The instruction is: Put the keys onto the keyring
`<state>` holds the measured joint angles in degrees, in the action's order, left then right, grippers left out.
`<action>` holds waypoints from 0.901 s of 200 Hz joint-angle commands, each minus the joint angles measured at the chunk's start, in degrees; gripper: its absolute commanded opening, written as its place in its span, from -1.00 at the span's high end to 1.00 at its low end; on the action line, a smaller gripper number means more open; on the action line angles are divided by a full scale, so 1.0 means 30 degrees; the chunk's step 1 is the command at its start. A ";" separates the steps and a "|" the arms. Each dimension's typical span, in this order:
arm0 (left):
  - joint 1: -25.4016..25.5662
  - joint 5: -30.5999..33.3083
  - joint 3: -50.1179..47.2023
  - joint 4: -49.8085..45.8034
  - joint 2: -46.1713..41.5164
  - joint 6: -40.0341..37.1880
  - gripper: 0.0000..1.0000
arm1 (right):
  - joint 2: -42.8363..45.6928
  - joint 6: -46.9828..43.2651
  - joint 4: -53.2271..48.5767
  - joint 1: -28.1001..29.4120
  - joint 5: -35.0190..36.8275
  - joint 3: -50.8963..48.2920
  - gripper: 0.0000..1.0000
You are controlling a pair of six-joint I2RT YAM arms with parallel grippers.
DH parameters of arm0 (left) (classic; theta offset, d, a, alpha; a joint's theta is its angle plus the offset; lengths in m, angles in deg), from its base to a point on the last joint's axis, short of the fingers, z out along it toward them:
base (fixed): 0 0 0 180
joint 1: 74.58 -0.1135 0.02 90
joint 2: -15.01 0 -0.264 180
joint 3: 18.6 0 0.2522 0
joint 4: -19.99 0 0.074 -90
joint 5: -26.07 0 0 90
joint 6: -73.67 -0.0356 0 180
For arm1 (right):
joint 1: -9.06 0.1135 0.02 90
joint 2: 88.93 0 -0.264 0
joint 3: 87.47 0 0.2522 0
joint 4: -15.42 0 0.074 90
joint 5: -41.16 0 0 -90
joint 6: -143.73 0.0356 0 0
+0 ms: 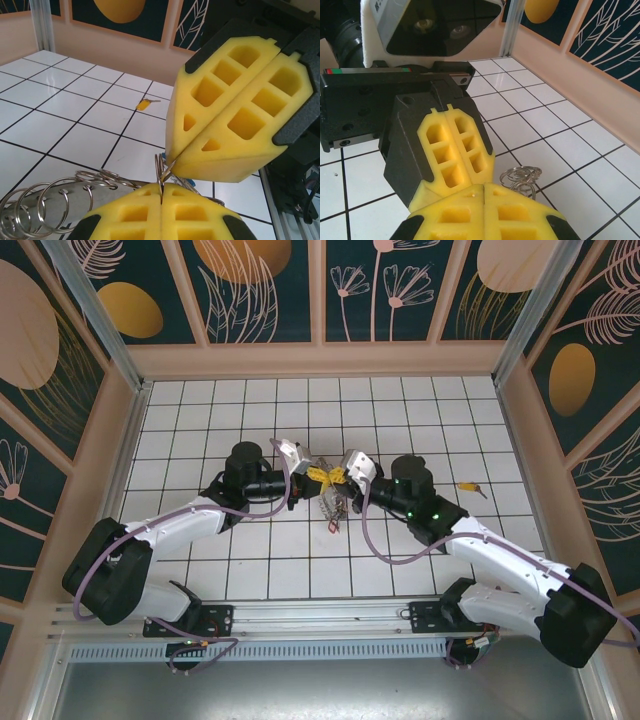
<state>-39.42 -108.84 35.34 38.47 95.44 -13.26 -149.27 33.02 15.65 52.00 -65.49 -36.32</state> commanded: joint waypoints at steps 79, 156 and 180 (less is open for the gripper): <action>0.0118 0.0002 0.0243 0.1070 -0.0498 -0.0641 1.00 | -0.0414 0.1845 -0.0680 0.0424 0.3905 0.1575 1.00; 0.0118 0.1059 -0.0470 0.2775 -0.0776 -0.0153 1.00 | -0.0637 0.3455 -0.2460 0.0264 0.4526 0.1772 1.00; 0.0119 0.1180 -0.0680 0.3340 -0.0788 0.0024 1.00 | -0.0620 0.4150 -0.2712 0.0062 0.4170 0.1732 1.00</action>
<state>-39.46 -104.07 33.88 41.45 95.22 -13.63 -150.89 42.17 9.56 53.40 -55.11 -32.54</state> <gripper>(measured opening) 0.065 0.046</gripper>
